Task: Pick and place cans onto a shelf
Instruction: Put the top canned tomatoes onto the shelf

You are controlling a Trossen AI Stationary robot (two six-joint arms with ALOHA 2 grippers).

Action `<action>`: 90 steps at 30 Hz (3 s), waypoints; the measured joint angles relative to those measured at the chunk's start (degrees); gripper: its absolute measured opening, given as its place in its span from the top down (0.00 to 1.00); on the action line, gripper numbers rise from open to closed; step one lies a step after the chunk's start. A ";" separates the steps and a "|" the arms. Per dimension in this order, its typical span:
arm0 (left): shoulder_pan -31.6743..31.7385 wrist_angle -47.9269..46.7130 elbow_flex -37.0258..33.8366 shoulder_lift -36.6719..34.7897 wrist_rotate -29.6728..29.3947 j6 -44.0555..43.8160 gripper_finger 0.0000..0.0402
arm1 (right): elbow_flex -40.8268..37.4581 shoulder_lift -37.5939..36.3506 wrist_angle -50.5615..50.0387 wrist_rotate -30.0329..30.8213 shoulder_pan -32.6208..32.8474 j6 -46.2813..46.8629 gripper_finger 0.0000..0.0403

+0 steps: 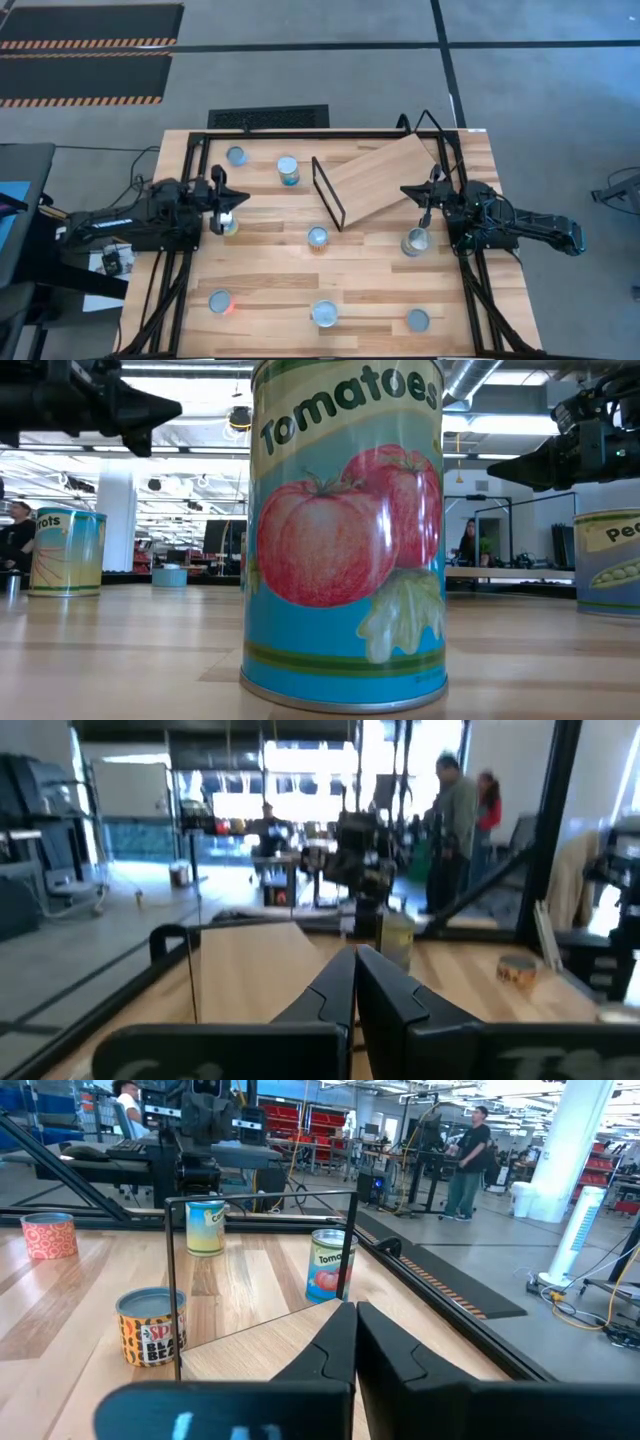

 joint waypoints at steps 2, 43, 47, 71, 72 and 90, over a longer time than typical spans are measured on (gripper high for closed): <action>0.00 0.17 2.28 4.86 -0.25 1.59 1.00 | 0.00 -0.02 0.00 0.01 -0.01 0.00 0.93; 13.40 -19.17 30.96 54.52 2.51 20.74 0.83 | 0.00 -0.02 0.07 0.02 0.01 0.01 0.93; 11.71 -18.58 32.17 54.51 -2.22 24.15 0.74 | 0.02 -0.02 0.11 0.02 0.01 -0.01 0.93; 10.97 -13.19 32.43 68.21 -16.12 35.11 0.87 | 0.00 0.00 0.30 0.04 0.05 -0.01 0.93; 10.97 -13.08 32.42 68.01 -16.14 35.70 0.92 | 0.00 -0.01 0.29 0.04 0.05 -0.01 0.93; 14.42 -34.67 54.28 67.91 -15.50 38.51 1.00 | 0.00 -0.01 0.32 0.04 0.05 0.00 0.93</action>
